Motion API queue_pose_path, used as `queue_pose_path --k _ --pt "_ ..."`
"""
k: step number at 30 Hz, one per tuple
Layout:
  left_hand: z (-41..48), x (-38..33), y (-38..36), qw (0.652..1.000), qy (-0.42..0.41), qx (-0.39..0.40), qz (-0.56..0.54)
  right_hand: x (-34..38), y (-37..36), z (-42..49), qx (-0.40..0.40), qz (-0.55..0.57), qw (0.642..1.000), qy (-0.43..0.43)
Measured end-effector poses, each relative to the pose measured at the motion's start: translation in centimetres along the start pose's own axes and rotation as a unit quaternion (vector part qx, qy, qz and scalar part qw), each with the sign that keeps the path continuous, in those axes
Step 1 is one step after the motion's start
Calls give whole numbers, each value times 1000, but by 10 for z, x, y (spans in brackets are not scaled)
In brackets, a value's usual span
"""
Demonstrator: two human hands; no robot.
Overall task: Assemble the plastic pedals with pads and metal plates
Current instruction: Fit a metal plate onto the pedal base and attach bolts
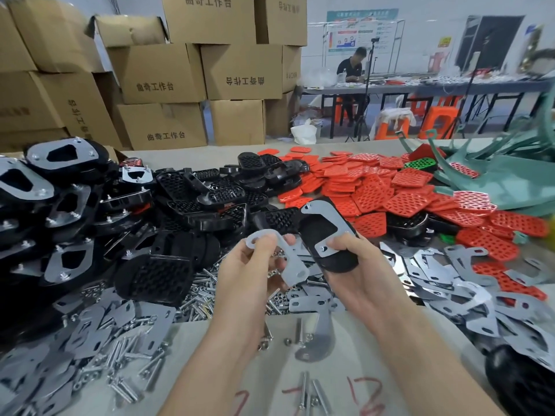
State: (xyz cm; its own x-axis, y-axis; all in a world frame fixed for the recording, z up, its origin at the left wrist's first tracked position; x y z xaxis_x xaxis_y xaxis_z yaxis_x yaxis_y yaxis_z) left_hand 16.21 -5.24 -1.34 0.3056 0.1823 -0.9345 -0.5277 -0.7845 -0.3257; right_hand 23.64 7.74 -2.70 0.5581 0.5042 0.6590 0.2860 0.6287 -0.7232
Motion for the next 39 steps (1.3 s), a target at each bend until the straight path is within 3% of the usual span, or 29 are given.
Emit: queue_pose_path --k 4,15,19,24,28,30,31,34,37,39 --pt "-1 3 2 999 21 -10 35 -1 -7 -2 32 13 999 0" --pt "1 4 1 998 57 27 -17 -3 -9 -3 69 -3 998 -8" --pt "2 5 -1 997 35 41 -63 2 -6 -2 35 2 999 4" --pt "7 7 -6 999 16 26 -16 35 10 2 -58 52 993 90" --pt "36 -6 -57 997 28 77 1 77 23 -3 -46 139 972 184" --pt "55 -14 -86 988 -15 82 131 88 27 -7 -31 177 960 216" --pt "62 -13 -97 968 -58 75 233 91 29 -8 -28 191 956 222" --pt "56 8 -136 856 -151 134 476 89 25 -7 -46 181 959 214" --pt "43 36 -157 784 -162 257 541 86 25 -4 -78 172 958 217" --pt "33 40 -160 689 -248 286 618 89 25 -4 -67 188 955 217"
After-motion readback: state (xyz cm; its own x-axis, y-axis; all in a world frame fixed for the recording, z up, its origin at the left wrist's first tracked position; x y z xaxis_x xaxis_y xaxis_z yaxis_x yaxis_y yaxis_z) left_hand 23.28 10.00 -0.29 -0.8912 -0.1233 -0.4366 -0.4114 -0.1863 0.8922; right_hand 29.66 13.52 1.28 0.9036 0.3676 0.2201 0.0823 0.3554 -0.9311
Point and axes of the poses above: each hand's wrist, its own z-axis towards the middle knuckle, its own y-axis out of the back of the hand, x = y × z, the point moved 4 cm from there along z, towards the middle knuckle, and after that the axes turned 10 degrees about y, right-handed, at the moved point
